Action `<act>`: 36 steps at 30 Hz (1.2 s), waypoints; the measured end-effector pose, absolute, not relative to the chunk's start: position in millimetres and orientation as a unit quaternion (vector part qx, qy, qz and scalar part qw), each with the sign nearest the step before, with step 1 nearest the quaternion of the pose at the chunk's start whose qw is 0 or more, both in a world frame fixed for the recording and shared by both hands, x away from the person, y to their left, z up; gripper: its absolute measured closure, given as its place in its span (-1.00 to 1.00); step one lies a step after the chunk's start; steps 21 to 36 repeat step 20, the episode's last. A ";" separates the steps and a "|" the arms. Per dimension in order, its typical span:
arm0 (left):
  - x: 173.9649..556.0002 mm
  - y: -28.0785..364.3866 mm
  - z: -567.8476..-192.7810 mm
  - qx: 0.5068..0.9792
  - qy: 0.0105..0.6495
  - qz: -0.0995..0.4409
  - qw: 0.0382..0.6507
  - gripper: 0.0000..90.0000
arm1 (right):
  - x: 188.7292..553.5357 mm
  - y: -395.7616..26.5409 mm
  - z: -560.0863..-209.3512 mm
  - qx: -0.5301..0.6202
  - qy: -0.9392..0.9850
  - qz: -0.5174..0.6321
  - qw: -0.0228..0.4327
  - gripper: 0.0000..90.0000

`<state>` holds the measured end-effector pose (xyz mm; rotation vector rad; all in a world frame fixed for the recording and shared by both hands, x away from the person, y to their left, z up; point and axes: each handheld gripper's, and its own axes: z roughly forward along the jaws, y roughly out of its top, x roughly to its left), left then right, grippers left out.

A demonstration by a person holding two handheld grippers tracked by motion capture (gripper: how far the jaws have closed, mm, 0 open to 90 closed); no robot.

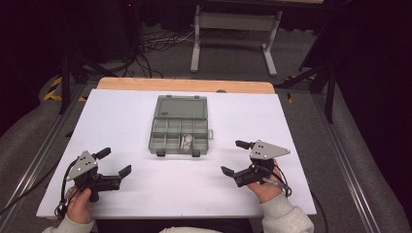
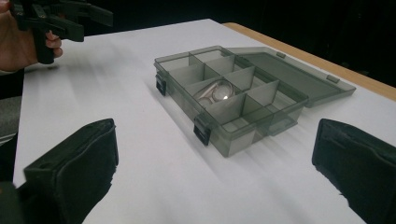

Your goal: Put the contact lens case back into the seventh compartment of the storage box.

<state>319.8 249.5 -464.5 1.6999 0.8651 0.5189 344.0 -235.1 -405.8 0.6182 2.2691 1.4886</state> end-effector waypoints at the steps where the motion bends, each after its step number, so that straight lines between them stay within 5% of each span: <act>1: 319.7 249.4 -464.5 0.718 0.365 0.219 0.551 -0.98 | 342.6 -238.1 -410.5 0.224 0.799 0.528 0.178 -0.98; 11: 318.8 249.2 -463.4 0.720 0.359 0.220 0.552 -0.98 | 335.0 -252.7 -450.6 0.271 0.790 0.521 0.178 -0.97; 36: 319.1 248.6 -464.5 0.718 0.360 0.218 0.555 -0.98 | 336.2 -252.6 -452.7 0.275 0.788 0.520 0.182 -0.97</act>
